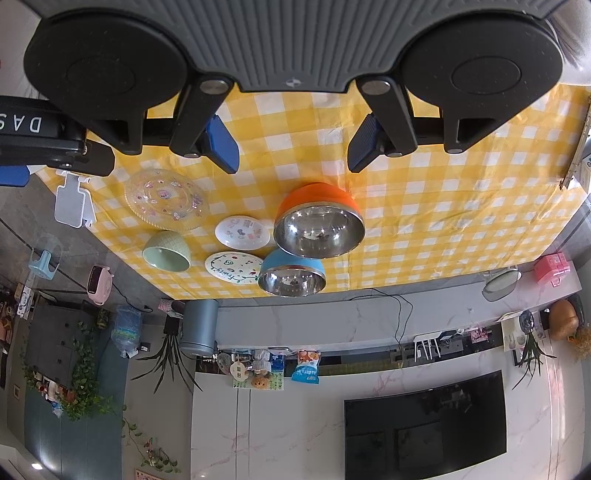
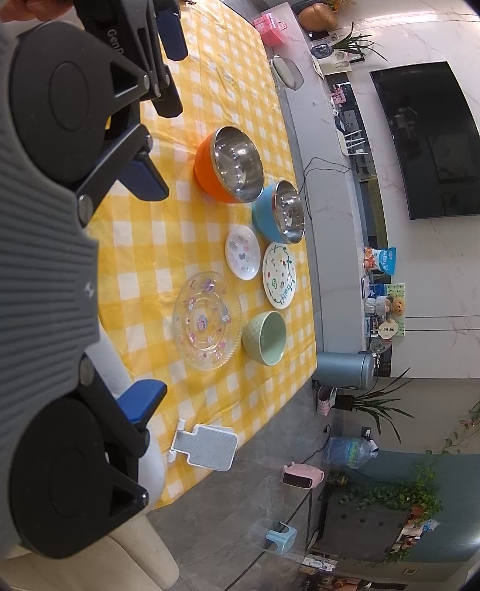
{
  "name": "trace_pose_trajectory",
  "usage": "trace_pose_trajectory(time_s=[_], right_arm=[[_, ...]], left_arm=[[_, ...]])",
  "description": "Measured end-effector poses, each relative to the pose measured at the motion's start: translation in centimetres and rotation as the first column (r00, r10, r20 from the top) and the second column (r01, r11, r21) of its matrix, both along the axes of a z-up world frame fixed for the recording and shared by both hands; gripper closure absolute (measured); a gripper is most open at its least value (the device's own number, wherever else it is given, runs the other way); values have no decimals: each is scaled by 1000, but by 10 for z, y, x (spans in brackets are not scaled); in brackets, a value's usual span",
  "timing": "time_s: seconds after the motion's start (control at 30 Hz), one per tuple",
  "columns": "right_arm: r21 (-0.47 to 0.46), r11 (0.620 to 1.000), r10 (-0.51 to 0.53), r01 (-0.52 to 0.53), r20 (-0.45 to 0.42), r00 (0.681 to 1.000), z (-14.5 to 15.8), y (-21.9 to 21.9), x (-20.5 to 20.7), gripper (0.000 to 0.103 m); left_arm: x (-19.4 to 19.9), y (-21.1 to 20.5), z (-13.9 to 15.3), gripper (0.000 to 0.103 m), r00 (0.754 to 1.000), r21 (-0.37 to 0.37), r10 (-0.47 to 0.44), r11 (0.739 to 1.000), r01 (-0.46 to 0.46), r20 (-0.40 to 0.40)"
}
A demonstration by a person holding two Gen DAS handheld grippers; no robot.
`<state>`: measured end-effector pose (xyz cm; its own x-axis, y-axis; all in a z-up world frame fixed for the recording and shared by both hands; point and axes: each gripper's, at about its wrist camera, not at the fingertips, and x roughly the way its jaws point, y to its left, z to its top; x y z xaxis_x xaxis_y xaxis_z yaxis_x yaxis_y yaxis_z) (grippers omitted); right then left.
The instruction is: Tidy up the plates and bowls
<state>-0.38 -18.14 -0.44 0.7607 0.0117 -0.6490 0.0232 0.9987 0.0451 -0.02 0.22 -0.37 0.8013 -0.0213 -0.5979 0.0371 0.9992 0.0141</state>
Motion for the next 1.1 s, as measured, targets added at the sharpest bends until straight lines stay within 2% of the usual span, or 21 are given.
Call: trace_pose_trajectory(time_s=[1.1], right_arm=[[-6, 1000, -9, 9, -11, 1000, -1, 3, 0, 2]], left_arm=[[-1, 3, -4, 23, 1000, -13, 11, 1000, -11, -10]])
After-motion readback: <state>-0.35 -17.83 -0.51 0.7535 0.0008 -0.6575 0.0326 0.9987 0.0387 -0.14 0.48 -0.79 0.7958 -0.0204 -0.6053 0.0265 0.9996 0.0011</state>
